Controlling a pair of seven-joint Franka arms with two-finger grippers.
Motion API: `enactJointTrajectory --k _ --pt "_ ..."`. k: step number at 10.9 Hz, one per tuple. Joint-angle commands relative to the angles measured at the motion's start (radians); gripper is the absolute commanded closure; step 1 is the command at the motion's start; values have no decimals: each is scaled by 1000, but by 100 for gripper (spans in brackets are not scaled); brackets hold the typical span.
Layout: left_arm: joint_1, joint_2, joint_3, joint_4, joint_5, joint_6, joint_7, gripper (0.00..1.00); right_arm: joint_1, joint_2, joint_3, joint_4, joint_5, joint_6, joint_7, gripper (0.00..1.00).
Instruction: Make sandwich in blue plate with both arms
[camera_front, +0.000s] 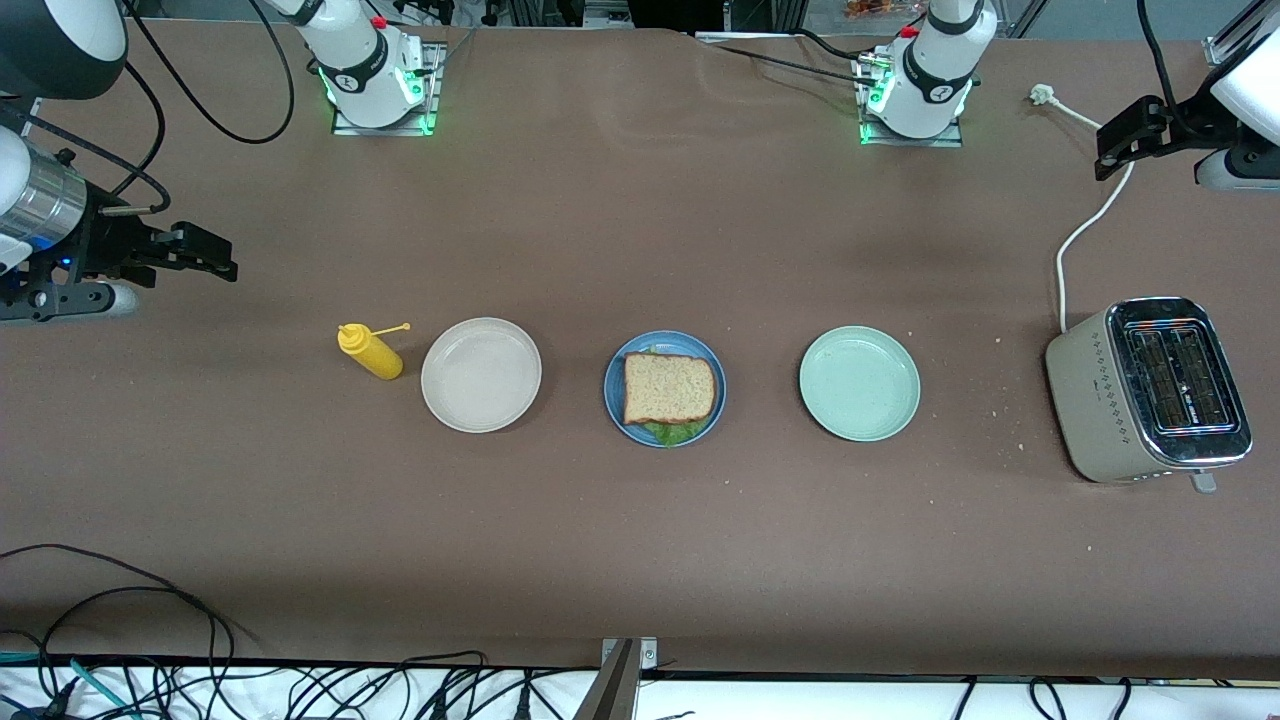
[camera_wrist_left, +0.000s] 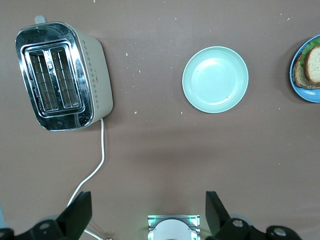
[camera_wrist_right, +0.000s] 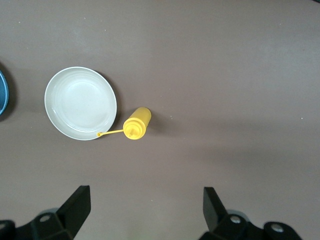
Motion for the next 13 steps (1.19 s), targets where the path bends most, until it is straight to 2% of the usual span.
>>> enactJointTrajectory --k 1,6,7,8,11,13 --pt "8 10 -3 26 -23 -21 -6 0 17 13 1 32 5 -8 5 0" --pt "11 12 -1 26 -20 -21 -5 0 15 5 -8 29 -42 -17 5 0" --pt "11 12 0 26 -18 -21 -5 0 11 4 -22 22 -44 -23 4 0" --pt "17 12 -1 26 -20 -21 -3 0 11 11 -67 24 -33 -16 -7 0" --pt "16 12 -1 26 -20 -21 -3 0 14 -10 -72 22 -41 -79 1 0" --pt "16 13 -1 26 -20 -21 -3 0 12 -39 -100 -4 -39 -94 5 0"
